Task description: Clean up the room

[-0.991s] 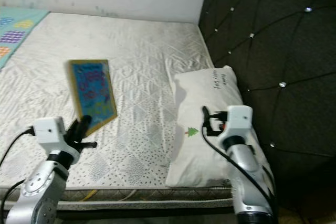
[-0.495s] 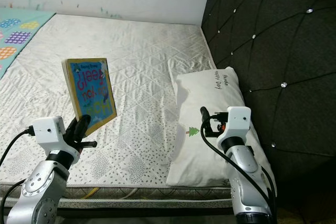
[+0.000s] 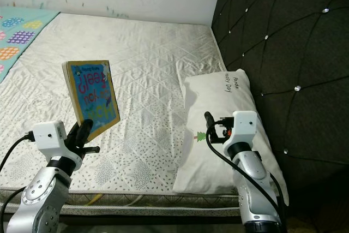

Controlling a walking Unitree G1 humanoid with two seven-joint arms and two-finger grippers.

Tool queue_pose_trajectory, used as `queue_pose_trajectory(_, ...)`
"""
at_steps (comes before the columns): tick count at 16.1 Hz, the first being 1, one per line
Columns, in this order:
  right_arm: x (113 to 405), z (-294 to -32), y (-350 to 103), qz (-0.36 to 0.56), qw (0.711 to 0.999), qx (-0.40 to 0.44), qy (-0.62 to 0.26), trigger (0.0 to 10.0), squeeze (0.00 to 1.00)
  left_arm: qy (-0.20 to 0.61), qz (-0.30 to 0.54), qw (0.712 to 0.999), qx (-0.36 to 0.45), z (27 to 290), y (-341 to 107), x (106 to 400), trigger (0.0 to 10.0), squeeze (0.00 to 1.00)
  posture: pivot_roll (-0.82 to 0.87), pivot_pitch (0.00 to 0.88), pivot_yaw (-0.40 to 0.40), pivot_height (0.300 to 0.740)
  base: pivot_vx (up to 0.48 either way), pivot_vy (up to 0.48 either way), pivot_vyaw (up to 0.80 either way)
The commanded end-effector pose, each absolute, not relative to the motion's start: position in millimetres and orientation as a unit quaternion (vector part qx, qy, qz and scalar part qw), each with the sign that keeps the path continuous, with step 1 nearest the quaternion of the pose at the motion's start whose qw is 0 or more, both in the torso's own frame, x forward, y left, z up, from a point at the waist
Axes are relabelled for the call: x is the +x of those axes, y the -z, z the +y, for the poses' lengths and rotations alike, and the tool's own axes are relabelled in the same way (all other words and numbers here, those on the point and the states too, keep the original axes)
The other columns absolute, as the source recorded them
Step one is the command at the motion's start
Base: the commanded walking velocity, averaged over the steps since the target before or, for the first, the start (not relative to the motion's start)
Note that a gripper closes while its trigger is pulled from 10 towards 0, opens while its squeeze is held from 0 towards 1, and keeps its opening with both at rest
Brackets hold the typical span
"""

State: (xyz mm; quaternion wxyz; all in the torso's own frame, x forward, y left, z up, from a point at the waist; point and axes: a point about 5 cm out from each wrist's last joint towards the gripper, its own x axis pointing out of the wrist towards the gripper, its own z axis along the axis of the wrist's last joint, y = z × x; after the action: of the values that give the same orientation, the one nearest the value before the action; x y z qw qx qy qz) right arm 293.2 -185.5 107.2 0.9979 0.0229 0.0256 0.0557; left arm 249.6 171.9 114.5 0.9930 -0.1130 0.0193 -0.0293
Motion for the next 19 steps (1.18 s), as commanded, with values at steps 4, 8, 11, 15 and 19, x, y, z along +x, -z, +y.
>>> queue_pose_trajectory(4,294.1,-187.2,-109.4,0.026,0.998,0.017,-0.060,10.0,0.00,0.030,-0.002,0.992,-0.119,170.1,-123.7,252.2,10.0,0.00,-0.04,0.099,-0.072,0.628,0.000,0.000,0.00)
queue_pose_trajectory(8,294.4,-186.2,-109.4,0.026,0.998,0.017,-0.063,10.0,0.00,0.028,-0.002,0.992,-0.120,169.9,-123.8,253.4,10.0,0.00,-0.05,0.100,-0.072,0.585,0.000,0.000,0.00)
queue_pose_trajectory(11,294.6,-185.7,-109.4,0.027,0.997,0.014,-0.066,10.0,0.00,0.026,-0.002,0.992,-0.123,170.2,-123.9,253.7,10.0,0.00,-0.04,0.101,-0.073,0.585,0.000,0.000,0.00)
queue_pose_trajectory(15,294.9,-184.7,-109.3,0.027,0.997,0.011,-0.069,10.0,0.00,0.033,-0.004,0.990,-0.134,169.4,-124.5,253.9,10.0,0.00,-0.05,0.100,-0.072,0.585,0.000,0.000,0.00)
queue_pose_trajectory(19,295.4,-184.4,-109.0,0.026,0.997,0.008,-0.071,10.0,0.00,0.040,-0.007,0.990,-0.137,167.9,-125.5,254.2,10.0,0.00,-0.05,0.096,-0.070,0.585,0.000,0.000,0.00)
